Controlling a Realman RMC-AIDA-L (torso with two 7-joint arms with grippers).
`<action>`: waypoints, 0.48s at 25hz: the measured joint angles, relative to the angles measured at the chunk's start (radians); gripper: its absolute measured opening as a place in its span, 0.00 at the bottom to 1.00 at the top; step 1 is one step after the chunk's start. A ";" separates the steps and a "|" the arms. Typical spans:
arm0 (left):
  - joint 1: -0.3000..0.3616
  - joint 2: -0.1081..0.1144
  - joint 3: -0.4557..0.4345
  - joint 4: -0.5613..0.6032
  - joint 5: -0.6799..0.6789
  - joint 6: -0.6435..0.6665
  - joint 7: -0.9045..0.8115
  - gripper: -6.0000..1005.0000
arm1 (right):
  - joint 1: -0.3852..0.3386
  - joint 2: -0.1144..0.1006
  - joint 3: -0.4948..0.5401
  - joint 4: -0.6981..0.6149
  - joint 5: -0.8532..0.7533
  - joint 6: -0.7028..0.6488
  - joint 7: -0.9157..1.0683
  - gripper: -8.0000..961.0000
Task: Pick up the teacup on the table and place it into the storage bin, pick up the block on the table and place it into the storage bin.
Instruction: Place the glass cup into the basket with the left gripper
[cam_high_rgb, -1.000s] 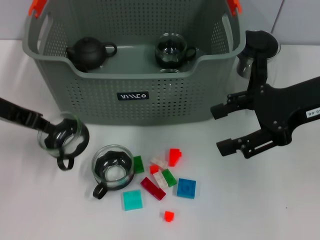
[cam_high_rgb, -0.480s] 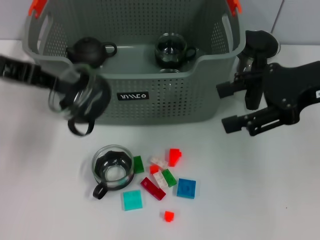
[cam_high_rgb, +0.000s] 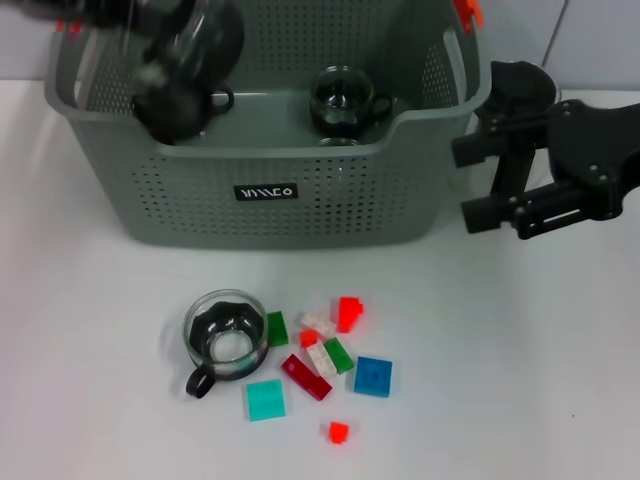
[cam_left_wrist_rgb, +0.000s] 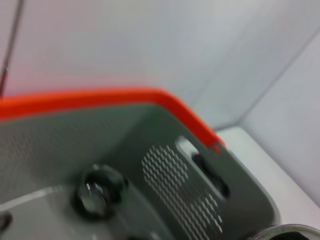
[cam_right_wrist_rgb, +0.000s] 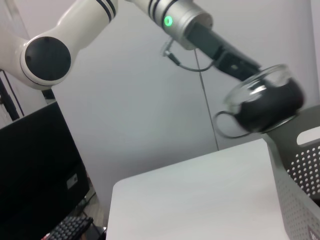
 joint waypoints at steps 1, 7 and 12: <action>-0.012 0.006 0.003 -0.026 0.003 -0.027 0.008 0.08 | -0.002 -0.003 0.000 0.000 0.007 0.000 0.006 0.93; -0.074 0.026 0.051 -0.161 0.051 -0.239 0.052 0.08 | -0.008 -0.018 0.009 0.000 0.033 0.000 0.043 0.93; -0.109 0.032 0.098 -0.264 0.097 -0.376 0.065 0.08 | -0.007 -0.023 0.010 0.000 0.034 0.000 0.059 0.93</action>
